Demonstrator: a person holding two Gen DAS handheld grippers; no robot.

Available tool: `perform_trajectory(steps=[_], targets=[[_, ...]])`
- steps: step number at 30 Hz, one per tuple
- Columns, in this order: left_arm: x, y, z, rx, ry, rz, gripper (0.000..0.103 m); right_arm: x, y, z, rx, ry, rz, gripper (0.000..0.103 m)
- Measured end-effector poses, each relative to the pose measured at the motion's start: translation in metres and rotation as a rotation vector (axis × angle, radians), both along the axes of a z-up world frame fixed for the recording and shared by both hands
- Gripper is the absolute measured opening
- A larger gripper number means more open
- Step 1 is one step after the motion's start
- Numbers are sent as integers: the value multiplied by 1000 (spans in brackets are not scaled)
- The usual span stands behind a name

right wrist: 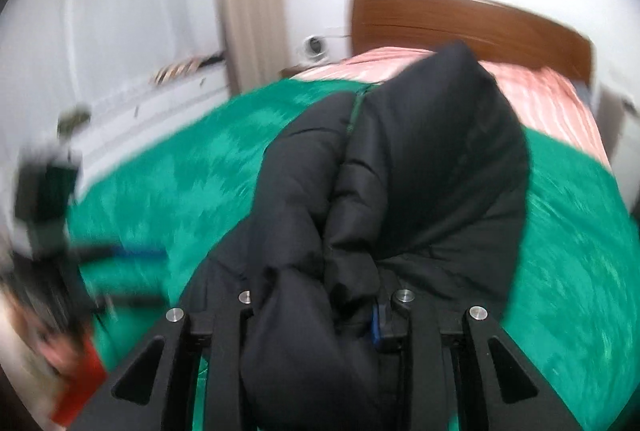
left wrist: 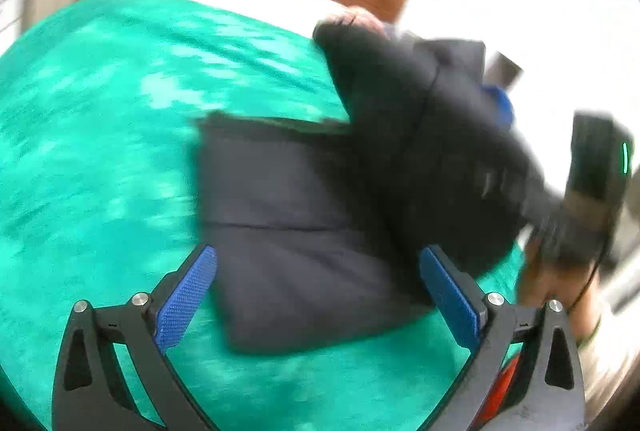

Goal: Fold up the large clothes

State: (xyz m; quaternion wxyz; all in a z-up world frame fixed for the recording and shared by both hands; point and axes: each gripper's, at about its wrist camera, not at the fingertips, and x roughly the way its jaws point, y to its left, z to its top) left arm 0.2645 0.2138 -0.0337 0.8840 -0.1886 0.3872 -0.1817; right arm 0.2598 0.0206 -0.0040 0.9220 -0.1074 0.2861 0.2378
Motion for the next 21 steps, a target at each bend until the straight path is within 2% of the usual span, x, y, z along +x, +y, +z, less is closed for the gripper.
perform_trajectory(steps=[2, 5, 6, 9, 11, 12, 14, 15, 16, 17, 18, 20, 21], targets=[[6, 18, -6, -25, 17, 30, 101, -4, 44, -43, -95, 9, 61, 33], [16, 22, -6, -65, 13, 12, 101, -19, 72, -74, -157, -34, 106, 35], [0, 29, -6, -77, 8, -2, 101, -27, 77, -79, -183, -61, 112, 35], [7, 27, 1, -99, -18, -64, 102, -36, 76, -86, -217, -101, 117, 39], [28, 17, -1, -95, -23, -92, 102, -42, 73, -88, -226, -119, 134, 46], [43, 10, -3, -67, -15, -79, 102, -46, 78, -87, -228, -126, 140, 48], [58, 2, -9, -28, 11, -55, 100, -57, 76, -84, -220, -125, 177, 62], [66, 0, -13, 7, 36, -22, 91, -63, 72, -81, -208, -114, 196, 65], [69, 1, -15, 8, 55, -15, 64, -70, 66, -75, -180, -95, 227, 69], [72, 5, -18, -6, 76, -15, 52, -76, 58, -68, -143, -82, 247, 69], [71, 12, -18, -11, 76, 3, 47, -80, 46, -55, -81, -60, 254, 69], [64, 26, -19, -14, 71, 12, 28, -76, 23, -35, 17, -29, 214, 77], [60, 31, -23, -16, 76, 16, 26, -69, 10, -23, 60, -24, 166, 79]])
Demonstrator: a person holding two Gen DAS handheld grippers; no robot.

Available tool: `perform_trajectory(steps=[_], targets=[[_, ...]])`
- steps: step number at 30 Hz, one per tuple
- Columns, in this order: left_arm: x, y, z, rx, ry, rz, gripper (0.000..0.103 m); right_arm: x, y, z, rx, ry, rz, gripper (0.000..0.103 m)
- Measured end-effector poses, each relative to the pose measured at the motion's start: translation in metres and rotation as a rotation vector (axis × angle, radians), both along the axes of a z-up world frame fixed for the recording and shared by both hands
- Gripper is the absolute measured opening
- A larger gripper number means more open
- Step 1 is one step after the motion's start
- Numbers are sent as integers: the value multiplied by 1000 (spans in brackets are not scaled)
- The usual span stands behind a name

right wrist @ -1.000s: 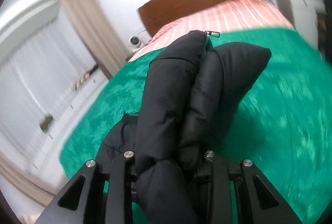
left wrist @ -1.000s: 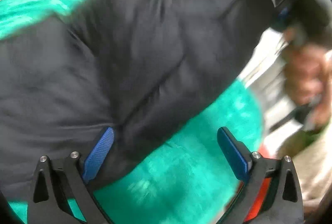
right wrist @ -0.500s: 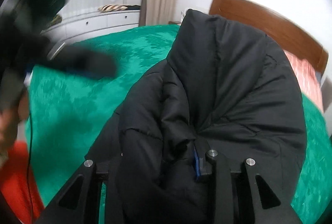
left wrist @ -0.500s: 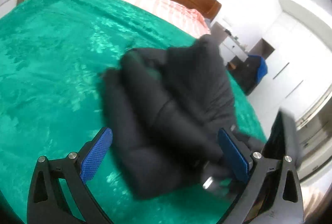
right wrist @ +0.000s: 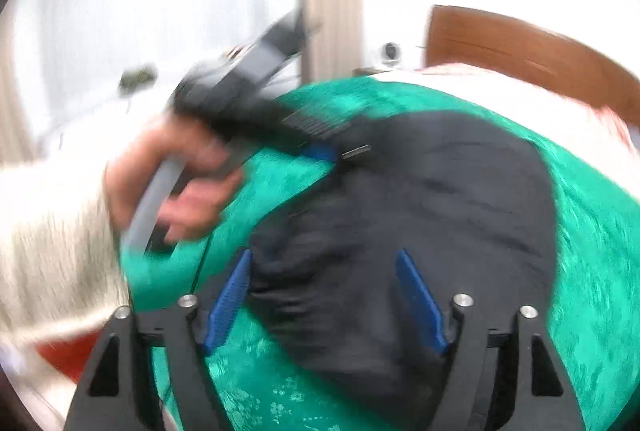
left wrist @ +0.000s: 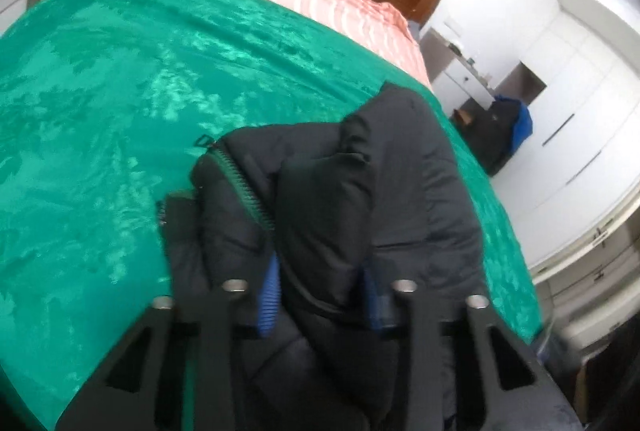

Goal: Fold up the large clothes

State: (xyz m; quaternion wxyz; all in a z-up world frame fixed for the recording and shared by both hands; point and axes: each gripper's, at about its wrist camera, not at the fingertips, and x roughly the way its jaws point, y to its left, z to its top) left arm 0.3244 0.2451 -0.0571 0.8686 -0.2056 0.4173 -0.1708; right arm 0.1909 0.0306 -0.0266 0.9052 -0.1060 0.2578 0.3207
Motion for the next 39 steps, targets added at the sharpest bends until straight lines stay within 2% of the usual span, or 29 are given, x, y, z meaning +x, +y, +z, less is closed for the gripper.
perform_trajectory(steps=[2, 4, 5, 7, 9, 14, 24, 36, 39], targets=[[-4, 7, -6, 36, 5, 22, 25, 14, -13, 13, -4, -28, -95, 81], [-1, 11, -17, 70, 14, 36, 25, 31, -11, 13, -44, -89, -160, 82], [-1, 12, -23, 77, 21, 44, 25, 45, -6, 2, -82, -87, -180, 82], [1, 12, -31, 111, 27, 52, 26, 70, -5, -29, -163, -1, -188, 84], [4, 11, -42, 137, 43, 64, 27, 70, 7, -57, -224, -33, -199, 87], [16, 8, -60, 167, 62, 67, 28, 68, 15, -62, -276, -53, -230, 87], [20, 10, -70, 139, 87, 61, 30, 72, 25, -78, -298, -54, -234, 88], [21, 12, -70, 111, 99, 70, 31, 72, 30, -85, -297, -57, -236, 89], [19, 13, -65, 96, 105, 77, 31, 72, 27, -78, -286, -27, -222, 89]])
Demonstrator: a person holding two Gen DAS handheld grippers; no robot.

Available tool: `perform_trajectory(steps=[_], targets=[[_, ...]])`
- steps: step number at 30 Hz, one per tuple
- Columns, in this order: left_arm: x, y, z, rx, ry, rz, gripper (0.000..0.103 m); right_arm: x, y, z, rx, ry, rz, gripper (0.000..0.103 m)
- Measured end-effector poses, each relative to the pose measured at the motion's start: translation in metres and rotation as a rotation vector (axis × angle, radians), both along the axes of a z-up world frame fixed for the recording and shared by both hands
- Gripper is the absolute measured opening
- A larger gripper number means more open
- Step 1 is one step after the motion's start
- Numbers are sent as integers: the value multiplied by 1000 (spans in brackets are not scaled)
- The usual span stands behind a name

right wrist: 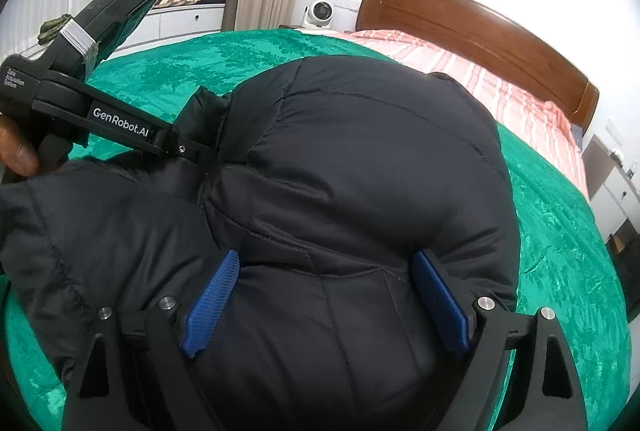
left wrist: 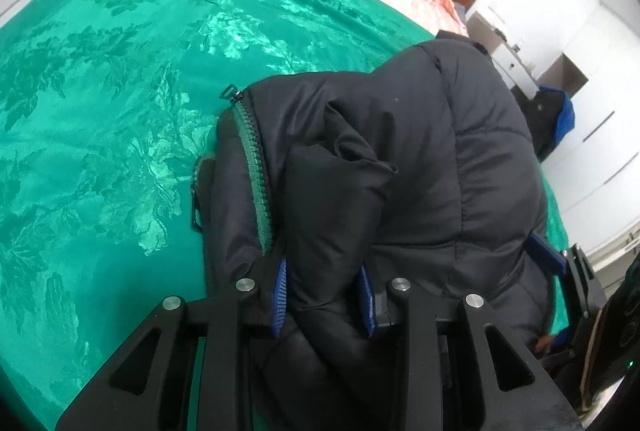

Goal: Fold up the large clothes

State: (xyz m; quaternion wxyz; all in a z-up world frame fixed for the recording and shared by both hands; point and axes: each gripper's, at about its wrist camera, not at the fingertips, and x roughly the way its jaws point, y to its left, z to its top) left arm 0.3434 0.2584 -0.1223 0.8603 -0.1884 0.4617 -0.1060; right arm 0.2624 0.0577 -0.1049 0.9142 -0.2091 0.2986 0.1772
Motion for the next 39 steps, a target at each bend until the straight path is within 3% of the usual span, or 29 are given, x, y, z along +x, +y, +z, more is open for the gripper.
perform_trajectory(steps=[2, 3, 4, 5, 6, 7, 10, 12, 16, 19, 22, 23, 25, 26, 28, 29, 33, 35, 39], targets=[[-6, 4, 11, -14, 1, 1, 35, -3, -11, 16, 63, 61, 23, 87], [-13, 10, 19, -31, 10, 11, 41, -9, -27, 31, 145, 92, 24, 87], [-21, 16, 27, -53, 9, 21, 59, -15, -43, 42, 215, 101, 10, 87], [-28, 21, 33, -69, 3, 26, 87, -21, -68, 55, 304, 111, -20, 92], [-39, 27, 39, -78, -8, 35, 99, -23, -90, 62, 369, 129, -51, 96], [-46, 29, 41, -83, -16, 36, 102, -23, -112, 66, 429, 155, -81, 101], [-48, 31, 29, -181, 54, -25, 102, -4, -159, 57, 575, 297, -130, 101], [-39, 26, 19, -186, 95, -24, 102, 18, -171, 41, 629, 405, -120, 101], [-11, 15, -13, -167, 176, -54, 103, 53, -164, 4, 631, 552, -68, 101], [3, 14, -36, -228, 218, -85, 103, 78, -160, -21, 725, 669, 0, 102], [16, 6, -44, -200, 244, -109, 103, 105, -151, -44, 773, 742, 18, 102], [20, 2, -46, -193, 249, -104, 103, 108, -142, -44, 751, 734, 29, 101], [22, -6, -44, -185, 239, -60, 103, 100, -109, -26, 556, 617, 79, 100], [18, -11, -39, -199, 207, -47, 99, 88, -91, -11, 456, 537, 110, 97], [4, -14, -30, -275, 140, -38, 83, 63, -79, 9, 382, 399, 169, 88], [-3, -14, -25, -296, 112, -30, 78, 45, -78, 21, 374, 318, 211, 83], [-14, -22, 17, -304, 1, -48, 69, 8, -81, 56, 397, 145, 291, 79], [-3, -31, 48, -274, -51, -61, 68, 13, -90, 78, 442, 90, 289, 78], [42, -51, 107, -211, -152, -78, 69, 56, -123, 112, 555, 64, 238, 80]])
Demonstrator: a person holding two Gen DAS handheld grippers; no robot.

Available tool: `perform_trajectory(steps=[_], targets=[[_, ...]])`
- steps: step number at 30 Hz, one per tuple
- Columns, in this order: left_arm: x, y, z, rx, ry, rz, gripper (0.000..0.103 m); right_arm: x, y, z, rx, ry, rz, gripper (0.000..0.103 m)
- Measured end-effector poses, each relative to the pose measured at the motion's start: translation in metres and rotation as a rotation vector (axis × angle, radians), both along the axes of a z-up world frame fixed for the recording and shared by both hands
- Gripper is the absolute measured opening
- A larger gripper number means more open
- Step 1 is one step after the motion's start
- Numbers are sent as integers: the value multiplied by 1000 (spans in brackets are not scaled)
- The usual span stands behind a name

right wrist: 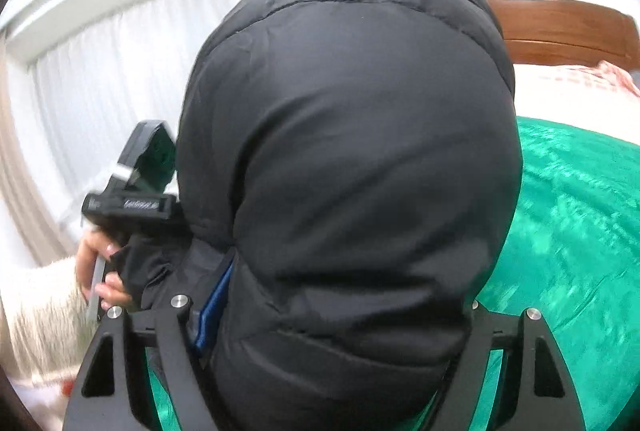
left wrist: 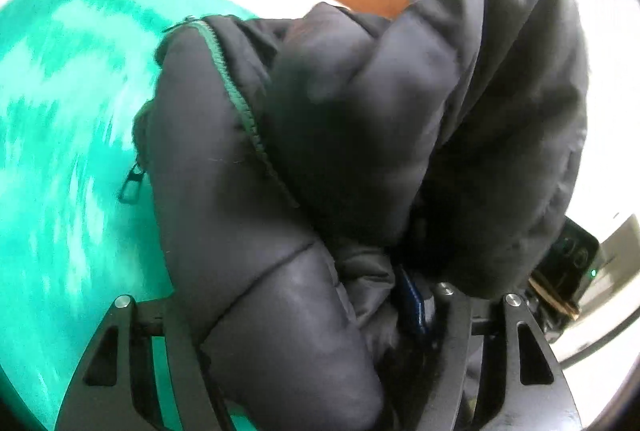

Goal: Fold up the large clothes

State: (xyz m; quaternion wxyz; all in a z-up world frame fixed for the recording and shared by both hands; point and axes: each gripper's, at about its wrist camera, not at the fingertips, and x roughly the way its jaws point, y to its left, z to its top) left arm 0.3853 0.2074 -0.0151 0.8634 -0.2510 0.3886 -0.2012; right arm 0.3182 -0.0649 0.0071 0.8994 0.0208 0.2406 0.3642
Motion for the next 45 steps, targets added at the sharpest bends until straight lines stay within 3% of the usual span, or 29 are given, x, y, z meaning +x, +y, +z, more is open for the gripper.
perform_trajectory(steps=[1, 2, 5, 6, 8, 10, 13, 16, 21, 25, 29, 35, 40, 45], targets=[[17, -6, 7, 25, -7, 14, 78, 20, -13, 3, 36, 45, -22, 85], [29, -10, 7, 56, -6, 26, 100, 36, -23, 3, 52, 88, -56, 95], [61, -23, -24, 237, 68, 113, 102, 73, -54, -20, -24, 207, -301, 102], [68, -29, -46, 282, 130, 112, 102, 75, -58, -30, -46, 236, -321, 102], [68, -42, -70, 345, 178, 92, 93, 62, -61, -44, -75, 238, -331, 102], [55, -53, -74, 360, 134, 77, 91, 41, -70, -48, -90, 217, -324, 102], [29, -61, -53, 391, 52, 110, 92, 13, -67, -43, -137, 163, -365, 102], [-17, -77, -26, 517, -50, 187, 102, -15, -78, -34, -184, 91, -408, 102], [-83, -95, 4, 712, -194, 335, 103, -80, -93, -12, -206, 25, -495, 102], [-127, -121, 22, 855, -241, 466, 103, -125, -91, 8, -210, -44, -536, 102], [-175, -134, 38, 827, -266, 436, 103, -162, -87, 18, -215, -92, -563, 102], [-206, -149, 44, 828, -278, 408, 103, -201, -84, 20, -232, -98, -614, 102], [-228, -166, 50, 793, -257, 367, 103, -220, -85, 16, -184, -7, -566, 102], [-243, -173, 50, 749, -199, 344, 103, -235, -78, 16, -214, 77, -601, 102]])
